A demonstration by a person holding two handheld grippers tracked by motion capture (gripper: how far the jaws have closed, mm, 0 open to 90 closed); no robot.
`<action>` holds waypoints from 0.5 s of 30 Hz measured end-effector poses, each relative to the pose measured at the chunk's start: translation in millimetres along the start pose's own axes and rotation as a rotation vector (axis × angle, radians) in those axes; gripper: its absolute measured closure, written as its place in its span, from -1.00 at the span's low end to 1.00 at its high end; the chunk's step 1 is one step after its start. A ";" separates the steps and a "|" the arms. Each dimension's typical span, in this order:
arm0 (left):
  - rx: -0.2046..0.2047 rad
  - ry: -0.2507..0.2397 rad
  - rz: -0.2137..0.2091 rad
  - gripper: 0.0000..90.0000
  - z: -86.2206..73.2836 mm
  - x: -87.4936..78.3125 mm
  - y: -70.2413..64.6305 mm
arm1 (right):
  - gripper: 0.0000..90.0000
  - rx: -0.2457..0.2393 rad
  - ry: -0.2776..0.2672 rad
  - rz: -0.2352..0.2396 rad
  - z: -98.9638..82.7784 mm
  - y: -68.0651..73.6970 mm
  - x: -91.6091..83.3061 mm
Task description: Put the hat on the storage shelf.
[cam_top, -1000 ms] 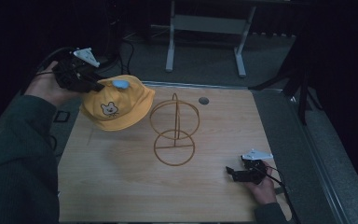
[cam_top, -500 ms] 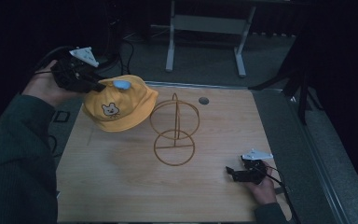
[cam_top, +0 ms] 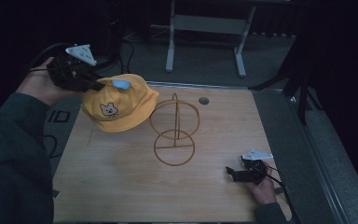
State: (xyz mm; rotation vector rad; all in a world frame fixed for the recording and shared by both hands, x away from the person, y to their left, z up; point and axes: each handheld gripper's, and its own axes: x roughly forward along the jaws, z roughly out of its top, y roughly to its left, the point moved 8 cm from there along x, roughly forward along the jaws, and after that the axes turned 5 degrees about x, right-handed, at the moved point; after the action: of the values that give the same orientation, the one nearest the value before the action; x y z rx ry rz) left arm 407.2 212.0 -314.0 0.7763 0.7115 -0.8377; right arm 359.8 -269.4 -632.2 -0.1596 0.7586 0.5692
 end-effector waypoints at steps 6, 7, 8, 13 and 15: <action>0.014 -0.018 -0.011 0.87 8.5 -3.4 -3.4 | -0.68 0.000 0.000 0.000 0.0 0.0 0.0; 0.017 -0.021 -0.010 0.87 10.3 -3.3 -3.8 | -0.68 0.000 0.000 0.000 -0.1 0.0 -0.1; 0.021 -0.024 -0.009 0.87 12.4 -3.0 -4.3 | -0.68 0.000 0.000 0.000 0.0 0.0 0.0; 0.043 -0.026 -0.022 0.87 24.6 2.2 -8.8 | -0.68 0.000 0.000 0.000 -0.1 0.0 0.0; 0.050 -0.029 -0.025 0.87 29.4 3.9 -10.2 | -0.68 0.000 0.000 0.000 -0.1 0.0 -0.1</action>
State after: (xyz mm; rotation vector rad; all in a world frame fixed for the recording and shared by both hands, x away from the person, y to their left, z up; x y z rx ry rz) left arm 407.4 181.9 -304.8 0.7997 0.6777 -0.8909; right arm 359.7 -269.4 -632.2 -0.1597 0.7585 0.5692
